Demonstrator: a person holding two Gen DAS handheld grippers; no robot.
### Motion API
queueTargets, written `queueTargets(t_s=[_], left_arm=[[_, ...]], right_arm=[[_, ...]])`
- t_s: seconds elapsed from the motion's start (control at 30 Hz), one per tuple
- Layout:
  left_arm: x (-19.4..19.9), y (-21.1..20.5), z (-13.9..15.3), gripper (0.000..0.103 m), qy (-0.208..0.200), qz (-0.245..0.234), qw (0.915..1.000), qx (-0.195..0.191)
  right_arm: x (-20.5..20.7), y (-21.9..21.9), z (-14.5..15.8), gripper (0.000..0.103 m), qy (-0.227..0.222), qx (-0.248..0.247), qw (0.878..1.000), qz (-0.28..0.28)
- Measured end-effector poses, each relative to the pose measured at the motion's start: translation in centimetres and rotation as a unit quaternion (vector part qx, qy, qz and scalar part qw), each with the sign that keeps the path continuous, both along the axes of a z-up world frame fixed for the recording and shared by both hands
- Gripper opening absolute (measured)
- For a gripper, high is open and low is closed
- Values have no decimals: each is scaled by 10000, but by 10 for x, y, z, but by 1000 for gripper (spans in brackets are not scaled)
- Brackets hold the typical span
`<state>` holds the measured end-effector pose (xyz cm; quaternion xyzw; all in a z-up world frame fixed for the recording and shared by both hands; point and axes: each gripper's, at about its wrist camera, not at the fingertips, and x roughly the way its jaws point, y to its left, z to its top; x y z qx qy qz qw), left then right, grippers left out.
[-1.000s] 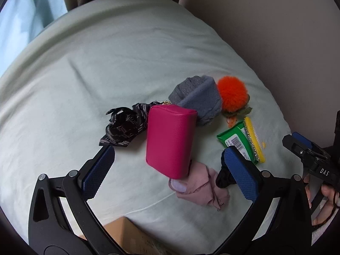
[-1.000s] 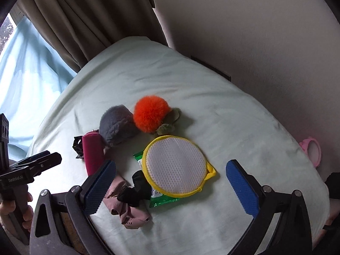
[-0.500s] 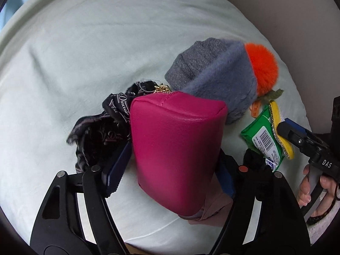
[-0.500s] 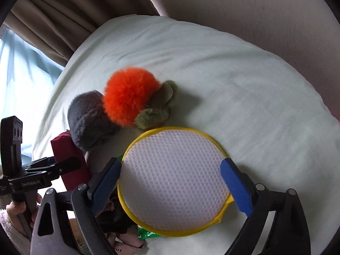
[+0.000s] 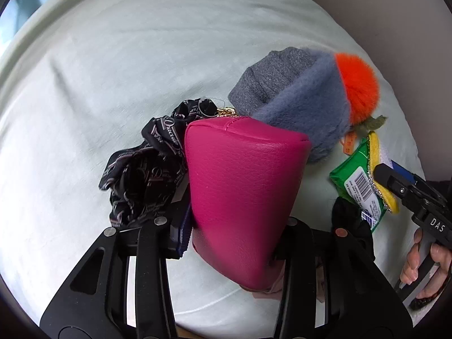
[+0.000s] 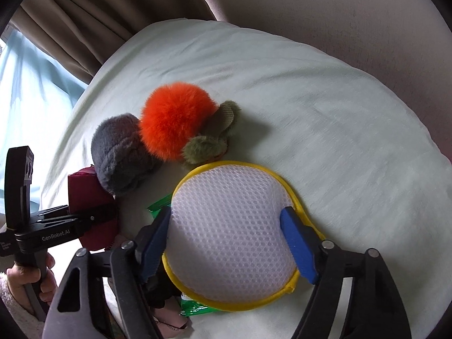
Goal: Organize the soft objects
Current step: 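Grasp the pink pouch with the left tool while the right grasps the mesh pad, then carry the pink pouch and mesh pad into the box and open both tools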
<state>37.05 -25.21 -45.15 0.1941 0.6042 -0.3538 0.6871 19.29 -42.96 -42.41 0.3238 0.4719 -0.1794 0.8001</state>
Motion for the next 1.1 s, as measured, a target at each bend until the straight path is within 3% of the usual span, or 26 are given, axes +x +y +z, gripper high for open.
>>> queueTargets(t_s=[0.23, 0.33, 0.4, 0.8, 1.1], left_arm=[[-16, 7, 27, 34, -128, 46, 9997, -203], [-23, 3, 39, 33, -205, 70, 9993, -291], [-25, 4, 49, 33, -235, 100, 9990, -369], [-54, 29, 97, 33, -362, 341, 9970, -601], [-77, 56, 146, 33, -626, 591, 9928, -838]], right_arm=[[3, 12, 11, 40, -101, -123, 9997, 168], [2, 14, 19, 23, -133, -206, 9994, 235], [1, 15, 24, 19, -193, -206, 9992, 266], [-10, 16, 40, 12, -295, -130, 9986, 417], [-20, 25, 98, 11, -738, -391, 9946, 619]])
